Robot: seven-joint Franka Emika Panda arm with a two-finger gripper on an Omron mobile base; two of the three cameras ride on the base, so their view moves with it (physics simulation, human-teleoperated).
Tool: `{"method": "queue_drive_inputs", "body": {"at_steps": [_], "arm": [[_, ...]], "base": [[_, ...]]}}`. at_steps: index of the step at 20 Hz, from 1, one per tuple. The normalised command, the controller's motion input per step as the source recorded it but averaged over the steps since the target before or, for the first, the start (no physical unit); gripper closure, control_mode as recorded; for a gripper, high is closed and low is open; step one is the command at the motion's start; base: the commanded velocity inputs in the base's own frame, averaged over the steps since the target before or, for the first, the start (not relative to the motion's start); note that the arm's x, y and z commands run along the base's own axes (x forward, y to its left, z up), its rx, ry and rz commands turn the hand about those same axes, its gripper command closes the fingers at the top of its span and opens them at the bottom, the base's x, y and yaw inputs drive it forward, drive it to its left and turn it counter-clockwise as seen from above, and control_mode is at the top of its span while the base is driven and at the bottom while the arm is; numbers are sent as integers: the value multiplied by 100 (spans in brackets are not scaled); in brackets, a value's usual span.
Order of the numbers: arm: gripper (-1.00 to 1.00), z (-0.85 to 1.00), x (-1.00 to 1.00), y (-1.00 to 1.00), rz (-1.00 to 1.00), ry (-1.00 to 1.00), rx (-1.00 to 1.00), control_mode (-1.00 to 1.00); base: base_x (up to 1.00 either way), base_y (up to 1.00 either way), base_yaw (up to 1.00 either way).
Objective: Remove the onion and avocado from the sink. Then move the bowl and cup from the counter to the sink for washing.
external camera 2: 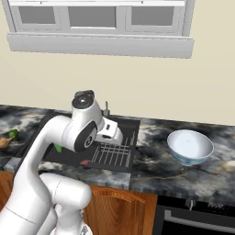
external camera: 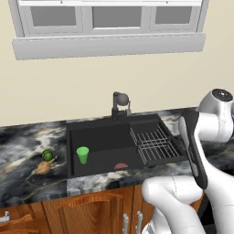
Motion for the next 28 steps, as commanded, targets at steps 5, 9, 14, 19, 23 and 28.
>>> {"method": "queue_drive_inputs", "body": {"at_steps": [5, 9, 14, 19, 23, 28], "arm": [[-100, 9, -4, -28, 5, 0, -13, -100], [-100, 7, -1, -27, 7, 0, -12, -100], [-100, 6, 0, -28, 10, 4, -8, -100], [-100, 4, 2, -28, 5, 10, -8, -100], [-100, 0, 11, -25, 0, 16, -9, -100], [-100, 0, 10, -22, 0, 8, -8, -100]], "base": [[0, 0, 0], [0, 0, 0], [0, 0, 0], [0, 0, 0], [0, 0, 0], [0, 0, 0]]}}
